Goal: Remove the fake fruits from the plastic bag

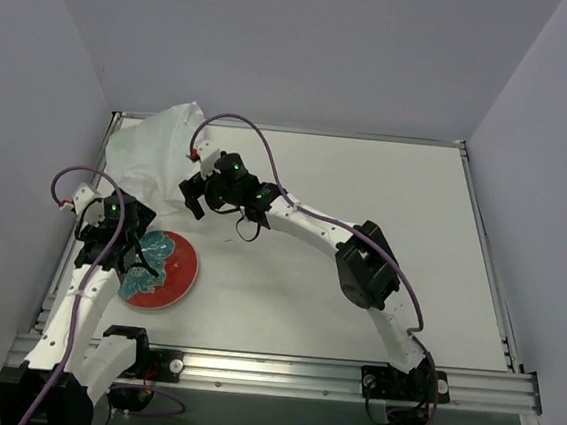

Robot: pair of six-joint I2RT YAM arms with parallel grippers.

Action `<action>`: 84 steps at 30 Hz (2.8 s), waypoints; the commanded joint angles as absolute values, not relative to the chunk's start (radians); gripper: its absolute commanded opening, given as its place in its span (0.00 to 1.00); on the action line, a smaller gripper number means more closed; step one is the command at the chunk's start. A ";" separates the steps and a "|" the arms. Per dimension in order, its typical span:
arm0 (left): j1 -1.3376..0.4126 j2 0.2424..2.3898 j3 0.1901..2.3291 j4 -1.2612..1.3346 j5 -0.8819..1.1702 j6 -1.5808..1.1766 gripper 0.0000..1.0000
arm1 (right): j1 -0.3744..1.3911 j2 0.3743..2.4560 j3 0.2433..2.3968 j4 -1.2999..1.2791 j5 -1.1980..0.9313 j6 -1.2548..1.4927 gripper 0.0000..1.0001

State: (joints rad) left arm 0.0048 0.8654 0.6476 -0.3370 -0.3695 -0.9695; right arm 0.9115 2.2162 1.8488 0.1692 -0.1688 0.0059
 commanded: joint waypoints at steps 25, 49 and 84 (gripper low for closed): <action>0.173 1.430 0.926 -0.018 -0.067 -0.775 0.02 | 0.862 2.045 1.659 0.512 -0.216 0.161 0.00; 0.190 1.356 1.100 -0.163 0.000 -0.669 0.02 | 1.037 1.574 0.965 0.666 -0.075 0.426 0.00; 0.189 1.120 0.911 -0.063 0.258 -0.795 0.02 | 0.568 2.261 1.616 0.622 0.086 1.071 0.93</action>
State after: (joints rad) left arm 0.1864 1.1374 0.9005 -0.1101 0.2237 -0.7746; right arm 0.5652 2.2158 1.4857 0.5850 0.0765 0.9333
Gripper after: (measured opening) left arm 0.028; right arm 0.928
